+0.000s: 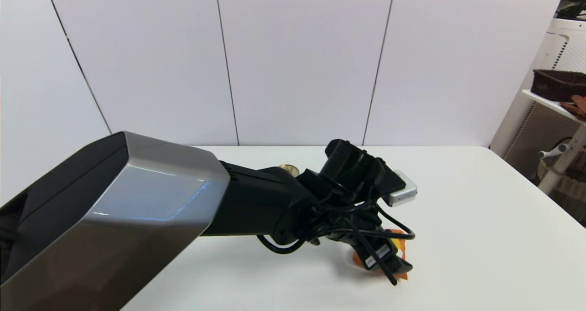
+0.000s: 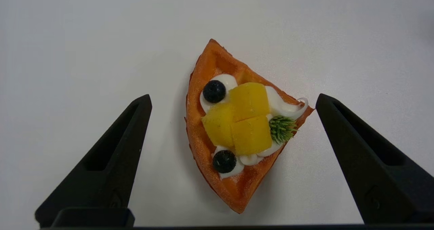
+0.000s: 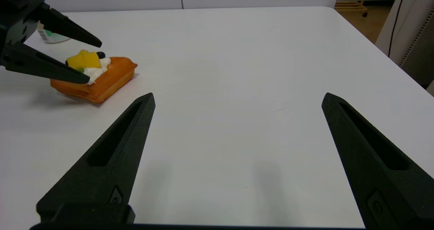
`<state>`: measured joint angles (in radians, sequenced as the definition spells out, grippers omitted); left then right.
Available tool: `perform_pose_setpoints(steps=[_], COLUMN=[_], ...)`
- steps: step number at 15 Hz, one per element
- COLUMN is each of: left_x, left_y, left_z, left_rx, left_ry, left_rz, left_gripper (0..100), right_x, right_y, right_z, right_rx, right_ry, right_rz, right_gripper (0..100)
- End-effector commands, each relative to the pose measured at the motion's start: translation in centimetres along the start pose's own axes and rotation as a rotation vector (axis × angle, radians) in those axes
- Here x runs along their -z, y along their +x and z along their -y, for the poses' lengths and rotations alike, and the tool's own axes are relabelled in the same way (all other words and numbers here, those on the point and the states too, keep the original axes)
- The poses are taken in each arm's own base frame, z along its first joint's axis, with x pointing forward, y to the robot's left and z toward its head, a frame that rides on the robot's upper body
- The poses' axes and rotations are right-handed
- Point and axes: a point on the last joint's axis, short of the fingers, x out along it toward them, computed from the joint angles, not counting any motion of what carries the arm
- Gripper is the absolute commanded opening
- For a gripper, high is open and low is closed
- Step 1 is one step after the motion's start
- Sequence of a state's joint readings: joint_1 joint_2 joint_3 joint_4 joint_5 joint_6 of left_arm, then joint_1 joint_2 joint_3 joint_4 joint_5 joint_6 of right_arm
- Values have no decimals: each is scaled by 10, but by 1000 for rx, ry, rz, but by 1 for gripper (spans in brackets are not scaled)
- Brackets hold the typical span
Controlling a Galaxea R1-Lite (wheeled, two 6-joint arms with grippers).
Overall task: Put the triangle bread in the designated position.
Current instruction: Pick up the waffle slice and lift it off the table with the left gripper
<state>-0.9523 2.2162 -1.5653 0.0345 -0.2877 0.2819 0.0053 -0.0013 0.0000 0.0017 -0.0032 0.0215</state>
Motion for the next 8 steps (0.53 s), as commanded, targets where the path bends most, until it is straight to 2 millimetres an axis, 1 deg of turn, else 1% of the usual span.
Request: perform_pose_setpoints(steps=[1, 8], left_x=[8, 8], left_y=[3, 6], left_z=[-2, -2], left_rx=[-2, -2], left_ry=[-6, -19], left_rz=[-7, 9], left_gripper=[100, 100], right_x=[0, 0], right_y=[0, 0], right_z=[0, 0], right_rx=[-1, -1], right_ry=[0, 0], right_rz=[-1, -1], right_gripper=[100, 100])
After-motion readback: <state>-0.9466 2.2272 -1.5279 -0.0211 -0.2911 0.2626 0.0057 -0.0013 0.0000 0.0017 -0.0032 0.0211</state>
